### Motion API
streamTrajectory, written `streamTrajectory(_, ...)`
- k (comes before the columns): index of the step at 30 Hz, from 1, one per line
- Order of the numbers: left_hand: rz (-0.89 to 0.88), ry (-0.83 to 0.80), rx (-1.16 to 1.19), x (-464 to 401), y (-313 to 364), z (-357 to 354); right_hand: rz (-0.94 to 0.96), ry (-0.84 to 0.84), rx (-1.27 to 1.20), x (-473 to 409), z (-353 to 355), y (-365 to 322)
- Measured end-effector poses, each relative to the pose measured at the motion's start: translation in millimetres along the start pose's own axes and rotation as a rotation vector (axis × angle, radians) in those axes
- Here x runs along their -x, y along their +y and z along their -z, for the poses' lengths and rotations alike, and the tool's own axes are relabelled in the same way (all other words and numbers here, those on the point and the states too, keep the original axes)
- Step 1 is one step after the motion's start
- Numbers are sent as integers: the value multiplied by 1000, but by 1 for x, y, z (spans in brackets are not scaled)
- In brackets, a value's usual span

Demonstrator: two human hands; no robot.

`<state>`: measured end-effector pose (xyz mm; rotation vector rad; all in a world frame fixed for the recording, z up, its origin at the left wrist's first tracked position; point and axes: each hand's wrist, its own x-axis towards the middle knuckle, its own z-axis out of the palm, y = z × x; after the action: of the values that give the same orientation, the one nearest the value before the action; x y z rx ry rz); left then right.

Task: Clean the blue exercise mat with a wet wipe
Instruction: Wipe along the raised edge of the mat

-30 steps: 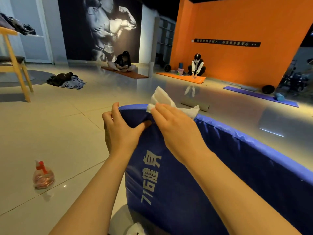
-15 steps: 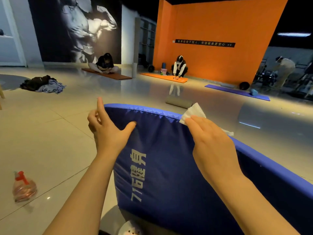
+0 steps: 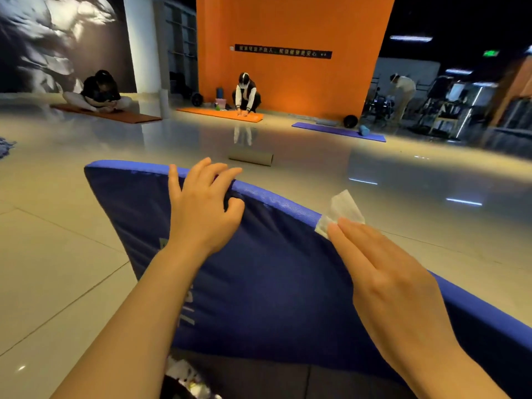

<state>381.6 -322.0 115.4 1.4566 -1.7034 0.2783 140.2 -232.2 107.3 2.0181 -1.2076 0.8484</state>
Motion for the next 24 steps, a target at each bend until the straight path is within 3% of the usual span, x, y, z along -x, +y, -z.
streamTrajectory(4,120,111,63,13,20,-6,-65,-17,92,48,38,32)
streamTrajectory(8,442,322,563,20,52,-4,-134,-103,71,70,55,45)
streamTrajectory(11,672,552,723,11,59,-2,-190,-118,38,60,53,52)
streamTrajectory(14,965,490,917,-3,64,-14,-211,-90,-50,49,47,62)
streamTrajectory(16,1050,422,972,-16,67,-28,-208,-42,-93,41,38,74)
streamTrajectory(20,891,229,1090,-74,73,-41,-258,128,-33,11,24,115)
streamTrajectory(24,463,54,1230,-143,133,-32,-370,375,96,-22,44,179)
